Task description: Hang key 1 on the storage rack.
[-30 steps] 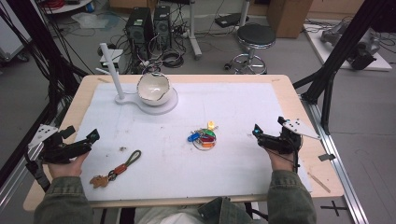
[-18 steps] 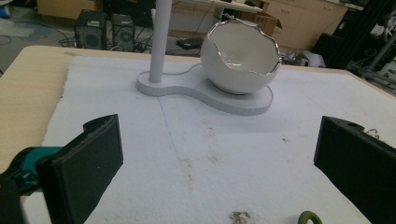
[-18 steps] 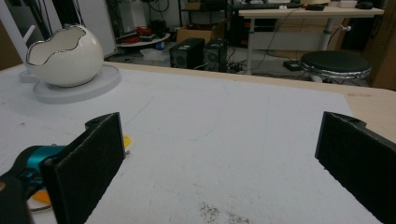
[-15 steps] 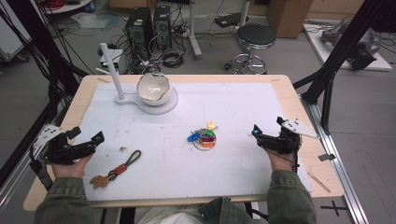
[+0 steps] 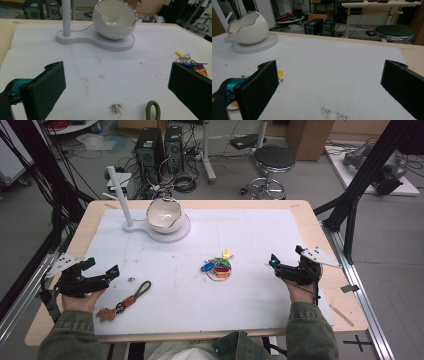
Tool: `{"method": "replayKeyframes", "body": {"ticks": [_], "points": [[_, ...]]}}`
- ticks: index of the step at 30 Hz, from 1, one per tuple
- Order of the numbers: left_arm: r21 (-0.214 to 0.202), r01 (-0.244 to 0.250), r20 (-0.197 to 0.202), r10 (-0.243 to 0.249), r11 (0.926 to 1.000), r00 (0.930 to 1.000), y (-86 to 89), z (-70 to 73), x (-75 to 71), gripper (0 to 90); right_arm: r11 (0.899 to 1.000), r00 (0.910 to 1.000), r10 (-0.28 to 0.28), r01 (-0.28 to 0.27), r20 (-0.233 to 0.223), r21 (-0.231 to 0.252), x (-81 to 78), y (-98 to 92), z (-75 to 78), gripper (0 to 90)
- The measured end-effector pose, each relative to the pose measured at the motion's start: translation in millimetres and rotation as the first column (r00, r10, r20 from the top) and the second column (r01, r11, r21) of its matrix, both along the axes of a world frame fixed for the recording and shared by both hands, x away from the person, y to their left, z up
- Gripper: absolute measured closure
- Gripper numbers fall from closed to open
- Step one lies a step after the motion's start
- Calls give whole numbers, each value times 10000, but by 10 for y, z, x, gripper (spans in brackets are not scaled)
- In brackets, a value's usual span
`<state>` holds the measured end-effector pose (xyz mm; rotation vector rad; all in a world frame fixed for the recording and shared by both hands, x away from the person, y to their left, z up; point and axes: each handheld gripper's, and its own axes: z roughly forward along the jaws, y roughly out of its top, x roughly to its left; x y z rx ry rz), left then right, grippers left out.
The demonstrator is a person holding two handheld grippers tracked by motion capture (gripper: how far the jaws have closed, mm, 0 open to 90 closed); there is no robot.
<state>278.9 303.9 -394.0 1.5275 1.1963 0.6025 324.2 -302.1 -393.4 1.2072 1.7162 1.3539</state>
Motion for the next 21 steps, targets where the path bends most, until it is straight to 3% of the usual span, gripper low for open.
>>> {"method": "replayKeyframes", "body": {"ticks": [21], "points": [[622,881,-615,-843,9942,9945,-132,-31,-43,17,9999,9999,118,-118,-49,-41,7,2,-9,6]]}}
